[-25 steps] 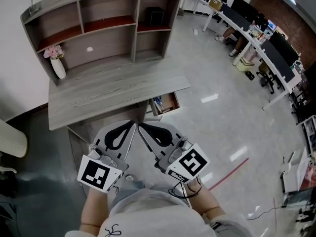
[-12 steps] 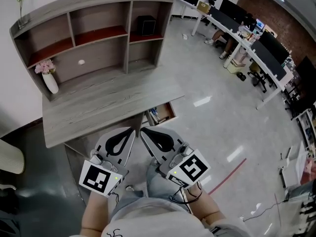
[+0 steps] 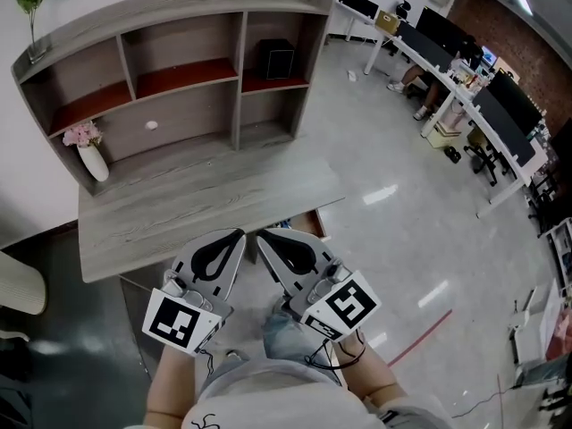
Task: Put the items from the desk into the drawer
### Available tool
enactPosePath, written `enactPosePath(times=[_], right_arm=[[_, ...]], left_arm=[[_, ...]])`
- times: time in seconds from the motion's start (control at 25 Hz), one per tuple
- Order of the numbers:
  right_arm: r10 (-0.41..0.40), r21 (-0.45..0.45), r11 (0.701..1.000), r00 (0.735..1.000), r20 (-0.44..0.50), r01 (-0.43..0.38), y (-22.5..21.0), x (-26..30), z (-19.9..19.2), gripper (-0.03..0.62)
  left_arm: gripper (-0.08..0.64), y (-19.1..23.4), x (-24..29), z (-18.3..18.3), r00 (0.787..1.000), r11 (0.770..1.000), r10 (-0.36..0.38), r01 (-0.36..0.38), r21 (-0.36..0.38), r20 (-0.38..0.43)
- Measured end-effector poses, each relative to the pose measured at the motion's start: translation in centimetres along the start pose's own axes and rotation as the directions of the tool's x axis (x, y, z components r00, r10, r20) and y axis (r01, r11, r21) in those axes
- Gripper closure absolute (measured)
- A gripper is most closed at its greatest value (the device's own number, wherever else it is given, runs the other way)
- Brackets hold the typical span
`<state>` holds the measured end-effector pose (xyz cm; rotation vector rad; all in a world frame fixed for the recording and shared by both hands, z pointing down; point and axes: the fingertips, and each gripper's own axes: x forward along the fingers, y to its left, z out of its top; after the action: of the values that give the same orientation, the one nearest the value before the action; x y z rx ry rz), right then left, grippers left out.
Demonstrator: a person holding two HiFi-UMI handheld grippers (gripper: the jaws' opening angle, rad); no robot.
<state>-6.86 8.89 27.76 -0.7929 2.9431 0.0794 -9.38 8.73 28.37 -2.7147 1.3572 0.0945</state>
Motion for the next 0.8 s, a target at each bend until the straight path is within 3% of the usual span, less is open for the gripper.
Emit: enactPosePath(times=[0.8], right_arm=[[0.1,0.0,0.995,0.995,0.009,-0.1,-18.9,3.0,0.8,0.584]], left_arm=[[0.552,4.8,19.0,-0.3,0.996,0.996,0.084,-0.084,0.018,0.018]])
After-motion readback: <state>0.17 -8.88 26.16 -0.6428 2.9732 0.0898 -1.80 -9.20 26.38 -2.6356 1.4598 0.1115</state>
